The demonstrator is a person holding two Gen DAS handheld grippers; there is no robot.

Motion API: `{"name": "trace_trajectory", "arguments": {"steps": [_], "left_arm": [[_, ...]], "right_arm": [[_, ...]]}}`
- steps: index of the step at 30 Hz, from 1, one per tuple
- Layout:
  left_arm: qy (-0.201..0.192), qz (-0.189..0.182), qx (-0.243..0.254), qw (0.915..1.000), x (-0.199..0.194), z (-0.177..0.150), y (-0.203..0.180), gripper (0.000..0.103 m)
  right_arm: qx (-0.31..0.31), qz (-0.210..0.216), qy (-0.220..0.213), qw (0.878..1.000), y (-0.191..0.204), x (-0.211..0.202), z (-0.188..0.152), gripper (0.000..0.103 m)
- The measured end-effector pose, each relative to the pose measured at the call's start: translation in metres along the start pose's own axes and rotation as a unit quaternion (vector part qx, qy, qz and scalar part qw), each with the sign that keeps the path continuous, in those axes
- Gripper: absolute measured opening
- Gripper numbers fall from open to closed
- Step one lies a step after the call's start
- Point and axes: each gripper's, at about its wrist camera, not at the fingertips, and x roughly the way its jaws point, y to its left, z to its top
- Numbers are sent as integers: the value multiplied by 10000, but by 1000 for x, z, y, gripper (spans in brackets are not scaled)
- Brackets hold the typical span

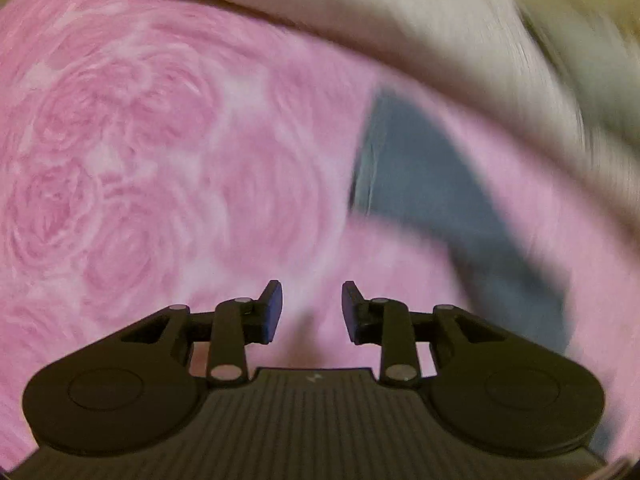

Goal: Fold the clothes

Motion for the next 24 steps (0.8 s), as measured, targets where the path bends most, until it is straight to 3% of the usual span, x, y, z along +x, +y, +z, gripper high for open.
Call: {"name": "trace_trajectory", "arguments": {"steps": [3,4,7,10,12,14,15,16,17,18,20,22,24], "left_arm": [[-145,280,1378,9900,11,-24,-26,31],[-299,351,1792,9827,14,-25,-36,32],[-892,575,2794,9543,28,-18,-58,35],[-1337,794,3685,9165,51,-5,-78,38],[-1496,1035,4283,8851,72,1,-89,38],[-1403,1215,4895,8520,95,3,-96,39],[-1415,1206,5131,8379,100,2,-96,30],[-1390,1105,5275,8308,101,3,-96,18],[-1283,1005,5237,8362,98,9,-97,3],[-1153,915,5131,8456,93,17,-98,2],[-1176,545,4505,8833,67,49,-97,2],[-1500,213,3721,9157,39,95,-95,2],[-1903,-254,2577,9470,13,155,-93,3]], "right_arm": [[-587,202,267,9977,39,5,-26,47],[-722,282,356,9964,51,7,-34,47],[-206,354,339,9986,66,11,-48,47],[184,356,252,9989,69,12,-54,47],[342,262,231,9988,60,9,-51,47],[495,84,193,9986,49,4,-48,47],[610,-43,157,9980,42,2,-46,47],[724,-170,121,9972,34,-1,-44,47],[835,-289,84,9961,27,-3,-41,47],[944,-407,46,9947,19,-5,-38,47],[1069,-577,-126,9925,5,-12,-29,47],[1125,-729,-360,9903,-8,-20,-17,47],[1190,-876,-627,9870,-21,-27,0,47]]}}
